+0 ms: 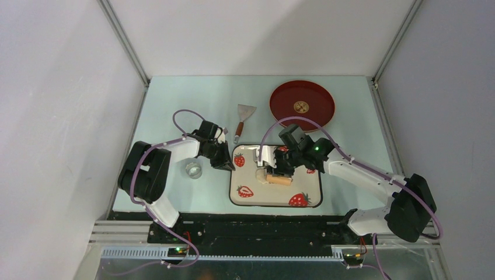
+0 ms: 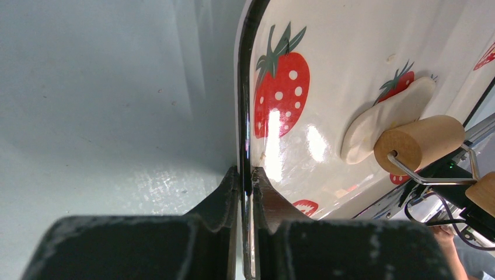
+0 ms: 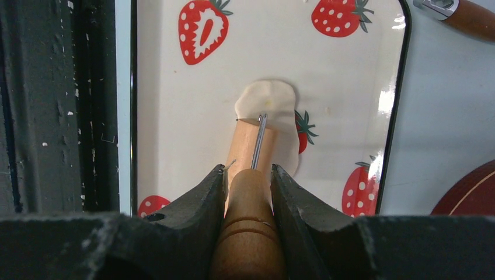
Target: Roll out the dumpling wrappers from the dough
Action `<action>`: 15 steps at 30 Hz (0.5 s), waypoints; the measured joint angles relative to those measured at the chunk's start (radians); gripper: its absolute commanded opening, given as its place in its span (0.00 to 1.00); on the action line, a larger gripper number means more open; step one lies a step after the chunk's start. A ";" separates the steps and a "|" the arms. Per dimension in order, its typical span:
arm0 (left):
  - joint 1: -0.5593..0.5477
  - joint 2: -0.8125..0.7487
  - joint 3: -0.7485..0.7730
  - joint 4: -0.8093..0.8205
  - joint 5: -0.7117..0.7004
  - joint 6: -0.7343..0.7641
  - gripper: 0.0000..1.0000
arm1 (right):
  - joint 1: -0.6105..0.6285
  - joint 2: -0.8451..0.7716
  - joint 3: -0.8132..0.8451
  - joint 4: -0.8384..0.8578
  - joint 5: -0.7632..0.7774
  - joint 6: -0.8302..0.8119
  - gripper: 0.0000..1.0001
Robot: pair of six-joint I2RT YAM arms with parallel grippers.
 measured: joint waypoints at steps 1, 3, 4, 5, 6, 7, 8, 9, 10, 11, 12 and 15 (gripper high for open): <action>0.000 0.000 0.000 0.000 0.000 0.000 0.00 | 0.000 0.000 -0.002 0.003 -0.003 0.005 0.00; 0.000 0.000 0.000 0.000 0.000 0.000 0.00 | 0.000 0.000 -0.004 0.006 -0.006 0.011 0.00; 0.000 0.000 0.000 0.000 0.000 0.000 0.00 | 0.000 -0.001 -0.004 0.008 -0.007 0.015 0.00; 0.000 0.000 0.000 0.000 0.000 0.000 0.00 | 0.000 -0.002 -0.004 0.008 -0.007 0.017 0.00; 0.000 0.000 0.000 0.000 0.000 0.000 0.00 | 0.000 -0.004 -0.004 0.007 -0.008 0.019 0.00; 0.000 0.000 0.000 0.000 0.000 0.000 0.00 | -0.001 -0.006 -0.004 0.005 -0.008 0.021 0.00; 0.000 0.000 0.000 0.000 0.000 0.000 0.00 | -0.002 -0.008 -0.004 0.002 -0.008 0.023 0.00; 0.000 0.000 0.000 0.000 0.000 0.000 0.00 | -0.005 -0.011 -0.004 -0.003 -0.009 0.024 0.00; 0.000 0.000 0.000 0.000 0.000 0.000 0.00 | -0.008 -0.014 -0.003 -0.008 -0.009 0.025 0.00; 0.000 0.000 0.000 0.000 0.000 0.000 0.00 | -0.012 -0.016 0.000 -0.017 -0.010 0.026 0.00; 0.000 0.000 0.000 0.000 0.000 0.000 0.00 | -0.017 -0.018 0.006 -0.032 -0.009 0.026 0.00; 0.000 0.000 0.000 0.000 0.000 0.000 0.00 | -0.032 -0.019 0.050 -0.080 -0.010 0.025 0.00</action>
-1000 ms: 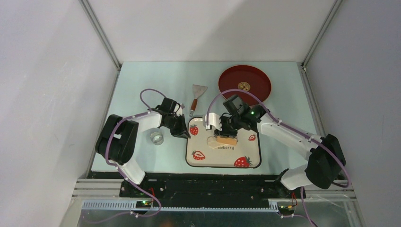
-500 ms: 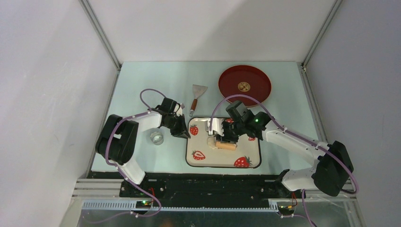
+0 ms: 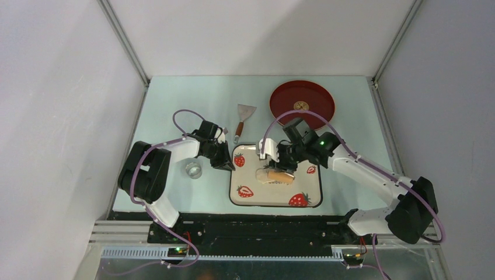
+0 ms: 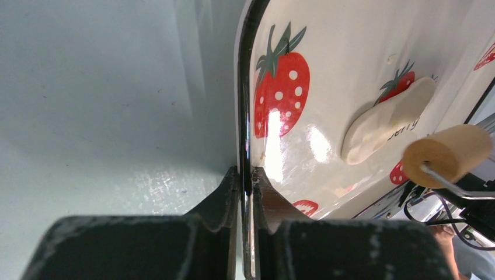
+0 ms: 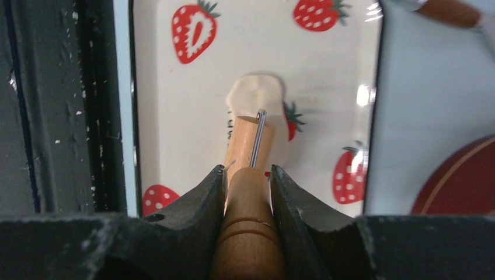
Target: Roll out the dumpling wrappers from the dough
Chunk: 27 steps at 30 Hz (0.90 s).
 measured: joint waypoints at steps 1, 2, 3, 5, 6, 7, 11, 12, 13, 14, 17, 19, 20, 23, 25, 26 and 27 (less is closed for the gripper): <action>0.000 0.000 0.000 0.000 0.000 0.000 0.00 | -0.008 0.000 0.022 -0.010 -0.001 -0.002 0.00; 0.000 0.000 0.000 0.000 0.000 0.000 0.00 | -0.018 0.000 0.049 -0.017 -0.002 -0.005 0.00; 0.000 0.000 0.000 0.000 0.000 0.000 0.00 | -0.026 0.000 0.064 -0.017 -0.002 -0.007 0.00; 0.000 0.000 0.000 0.000 0.000 0.000 0.00 | -0.050 0.000 0.101 -0.016 -0.004 -0.014 0.00; 0.000 0.000 0.000 0.000 0.000 0.000 0.00 | -0.062 0.001 0.114 -0.013 -0.007 -0.019 0.00; 0.000 0.000 0.000 0.000 0.000 0.000 0.00 | -0.071 0.003 0.125 -0.012 -0.011 -0.023 0.00; 0.000 0.000 0.000 0.000 0.000 0.000 0.00 | -0.098 0.040 0.139 -0.012 -0.032 -0.041 0.00; 0.000 0.000 0.000 0.000 0.001 0.000 0.00 | -0.099 0.054 0.139 -0.014 -0.036 -0.046 0.00; 0.000 0.000 0.000 0.000 0.001 0.000 0.00 | -0.099 0.075 0.139 -0.018 -0.043 -0.051 0.00; 0.000 0.000 0.000 0.000 0.001 0.000 0.00 | -0.099 0.090 0.139 -0.022 -0.048 -0.055 0.00; 0.000 0.001 0.000 0.000 0.001 0.000 0.00 | -0.099 0.124 0.130 -0.023 -0.064 -0.061 0.00; 0.000 0.001 0.000 0.000 0.001 0.000 0.00 | -0.099 0.128 0.115 -0.018 -0.071 -0.064 0.00; 0.000 0.001 0.000 0.000 0.002 0.000 0.00 | -0.099 0.128 0.106 -0.015 -0.076 -0.066 0.00; 0.000 0.001 0.000 0.000 0.002 0.000 0.00 | -0.100 0.134 0.082 -0.005 -0.084 -0.068 0.00; 0.000 0.001 0.000 0.000 0.002 0.000 0.00 | -0.101 0.137 0.074 0.014 -0.094 -0.067 0.00; 0.000 0.001 0.000 0.000 0.002 0.000 0.00 | -0.102 0.137 0.069 0.025 -0.096 -0.067 0.00; 0.000 0.001 0.000 0.000 0.002 0.000 0.00 | -0.104 0.137 0.061 0.040 -0.103 -0.066 0.00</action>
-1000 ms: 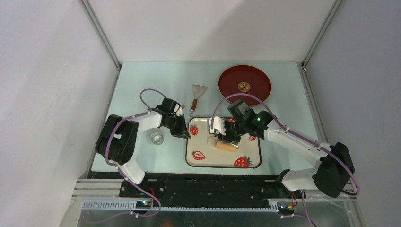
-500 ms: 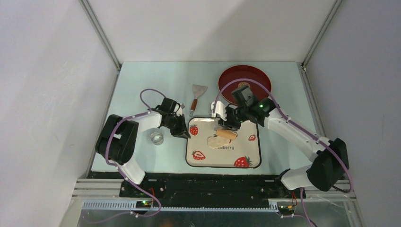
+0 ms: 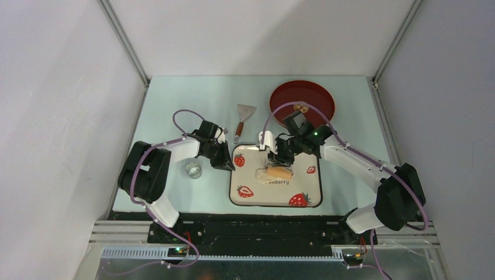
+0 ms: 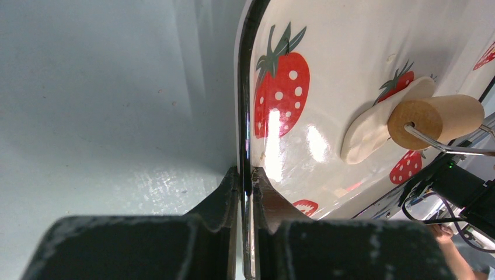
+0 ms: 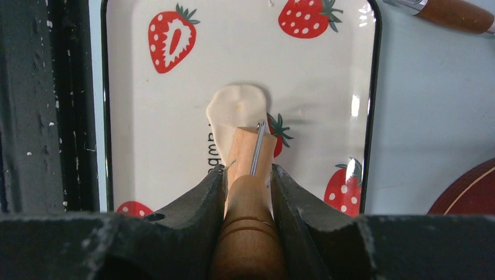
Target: Roll out the dumpling wrappers from the dough
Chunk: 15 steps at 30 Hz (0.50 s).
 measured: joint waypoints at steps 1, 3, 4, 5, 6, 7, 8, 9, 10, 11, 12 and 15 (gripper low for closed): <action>0.000 0.000 0.000 0.000 0.000 0.000 0.00 | -0.002 0.000 -0.005 0.014 -0.005 0.003 0.00; 0.000 0.000 0.000 0.000 0.000 0.000 0.00 | -0.005 0.000 -0.016 0.040 -0.011 0.014 0.00; 0.000 0.000 0.000 0.000 0.000 0.000 0.00 | -0.005 0.000 -0.019 0.051 -0.011 0.020 0.00; 0.000 0.000 0.000 0.000 0.000 0.000 0.00 | -0.006 0.000 -0.023 0.061 -0.012 0.024 0.00; 0.000 0.000 0.000 0.000 0.000 0.000 0.00 | -0.006 0.000 -0.027 0.073 -0.011 0.034 0.00; 0.000 0.000 0.000 0.000 0.000 0.000 0.00 | -0.006 0.000 -0.028 0.076 -0.011 0.036 0.00; 0.000 0.000 0.000 0.000 0.000 0.000 0.00 | -0.006 0.001 -0.029 0.082 -0.008 0.043 0.00; 0.000 0.000 0.000 0.000 0.000 0.000 0.00 | -0.008 0.004 -0.030 0.090 -0.006 0.052 0.00; 0.000 0.000 0.000 0.000 0.000 0.000 0.00 | -0.009 0.006 -0.030 0.096 -0.005 0.059 0.00; 0.000 0.000 0.000 0.000 0.000 0.000 0.00 | -0.011 0.010 -0.030 0.104 -0.003 0.068 0.00; 0.000 0.000 0.000 0.000 0.000 0.000 0.00 | -0.012 0.012 -0.030 0.111 0.000 0.075 0.00; 0.000 0.000 0.000 0.000 0.000 0.000 0.00 | -0.014 0.025 -0.028 0.137 0.021 0.101 0.00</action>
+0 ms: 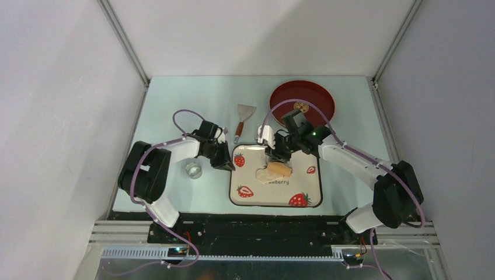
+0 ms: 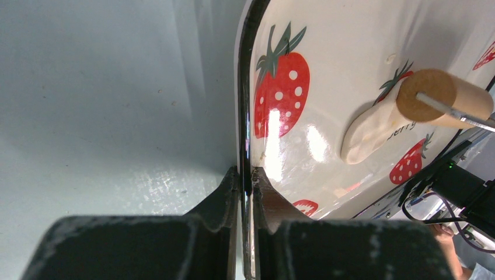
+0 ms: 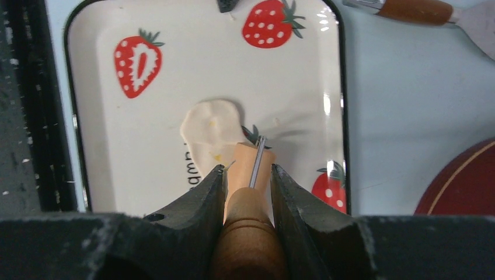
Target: Roll out the dumpling wrappers from the dough
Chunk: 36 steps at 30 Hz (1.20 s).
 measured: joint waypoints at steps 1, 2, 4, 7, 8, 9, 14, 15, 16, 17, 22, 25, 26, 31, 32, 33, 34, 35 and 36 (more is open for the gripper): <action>0.000 0.000 0.000 0.000 0.000 0.000 0.00 | 0.000 0.007 0.002 0.009 0.013 0.006 0.00; 0.000 0.000 0.000 0.000 0.000 0.000 0.00 | 0.001 0.013 0.003 0.016 0.027 0.008 0.00; 0.000 0.000 0.000 0.000 0.000 0.000 0.00 | 0.003 0.037 0.005 0.046 0.098 -0.001 0.00; 0.000 0.000 0.000 0.000 0.000 0.000 0.00 | -0.002 0.063 0.018 0.109 0.171 -0.002 0.00; 0.000 0.000 0.000 0.000 0.000 0.000 0.00 | -0.004 0.070 0.018 0.129 0.192 -0.001 0.00; 0.000 0.000 0.000 0.000 0.000 0.000 0.00 | -0.006 0.070 0.017 0.135 0.195 0.005 0.00; 0.000 0.000 0.000 0.000 0.001 0.000 0.00 | -0.006 0.043 -0.003 0.153 0.210 0.029 0.00; 0.000 0.000 0.000 0.000 0.000 0.000 0.00 | -0.006 0.035 -0.006 0.142 0.217 0.033 0.00; 0.000 0.000 0.000 0.000 0.001 0.000 0.00 | -0.006 0.024 -0.008 0.128 0.221 0.037 0.00; 0.000 0.000 0.000 0.000 0.000 0.000 0.00 | -0.004 0.015 -0.008 0.109 0.225 0.043 0.00; 0.000 0.000 0.000 0.000 0.000 0.000 0.00 | 0.051 -0.033 -0.008 0.002 0.256 0.050 0.00; 0.000 0.000 0.000 0.000 0.001 0.000 0.00 | 0.107 -0.056 0.004 -0.057 0.259 0.047 0.00; 0.000 0.000 0.000 0.000 0.000 0.000 0.00 | 0.121 -0.058 0.013 -0.071 0.259 0.044 0.00; 0.000 0.000 0.000 0.000 0.000 0.000 0.00 | 0.169 -0.059 0.066 -0.109 0.259 0.021 0.00; 0.000 0.000 0.000 0.000 0.001 0.000 0.00 | 0.175 -0.059 0.071 -0.109 0.259 0.016 0.00; 0.000 0.000 0.000 0.000 0.001 0.000 0.00 | 0.180 -0.058 0.075 -0.110 0.258 0.011 0.00; 0.000 0.000 0.000 0.000 0.000 0.000 0.00 | 0.184 -0.058 0.077 -0.110 0.257 0.005 0.00; 0.000 0.000 0.000 0.000 0.000 0.000 0.00 | 0.190 -0.056 0.078 -0.110 0.254 -0.001 0.00; 0.000 0.000 0.000 0.000 0.000 0.000 0.00 | 0.194 -0.053 0.079 -0.111 0.248 -0.008 0.00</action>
